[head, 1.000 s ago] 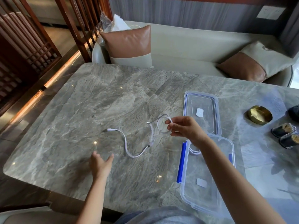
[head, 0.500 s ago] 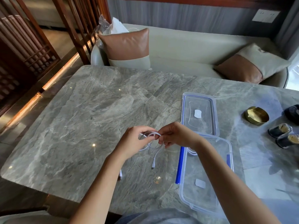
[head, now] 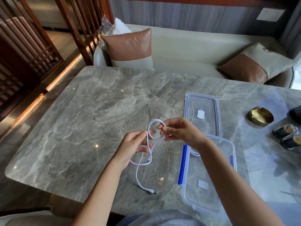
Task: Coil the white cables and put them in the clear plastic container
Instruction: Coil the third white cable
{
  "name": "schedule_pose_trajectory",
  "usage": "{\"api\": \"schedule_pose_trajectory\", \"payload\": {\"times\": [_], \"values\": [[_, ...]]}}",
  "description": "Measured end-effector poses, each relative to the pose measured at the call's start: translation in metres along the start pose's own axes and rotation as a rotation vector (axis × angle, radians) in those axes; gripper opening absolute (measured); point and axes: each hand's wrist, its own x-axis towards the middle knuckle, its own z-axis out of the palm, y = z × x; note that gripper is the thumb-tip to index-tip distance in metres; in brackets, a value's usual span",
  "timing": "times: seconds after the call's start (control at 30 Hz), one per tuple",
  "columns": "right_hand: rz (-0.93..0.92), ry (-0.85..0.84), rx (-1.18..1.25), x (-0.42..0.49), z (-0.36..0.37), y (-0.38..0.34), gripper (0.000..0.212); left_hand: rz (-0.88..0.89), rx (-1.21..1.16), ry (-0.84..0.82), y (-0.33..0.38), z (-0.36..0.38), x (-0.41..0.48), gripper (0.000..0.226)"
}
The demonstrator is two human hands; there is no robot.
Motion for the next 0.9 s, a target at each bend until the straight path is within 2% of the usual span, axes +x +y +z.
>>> {"api": "schedule_pose_trajectory", "payload": {"times": [0.1,0.17,0.27,0.53,0.9], "values": [[0.005,0.002,0.008,-0.003,0.000,0.003,0.017,-0.043,-0.070,-0.108,0.001,-0.003,-0.001,0.022],[0.005,0.008,0.013,-0.004,0.000,0.003,0.017,-0.070,-0.165,-0.181,0.001,-0.004,-0.001,0.030],[0.008,0.019,0.013,-0.005,0.001,0.003,0.016,-0.066,-0.201,-0.215,-0.001,-0.006,0.000,0.030],[0.028,0.027,0.043,-0.004,0.004,0.003,0.015,0.095,0.058,-0.056,-0.001,-0.004,0.001,0.012],[0.026,0.041,0.172,-0.001,0.015,0.006,0.014,0.186,-0.053,0.070,-0.011,0.003,0.005,0.004]]}}
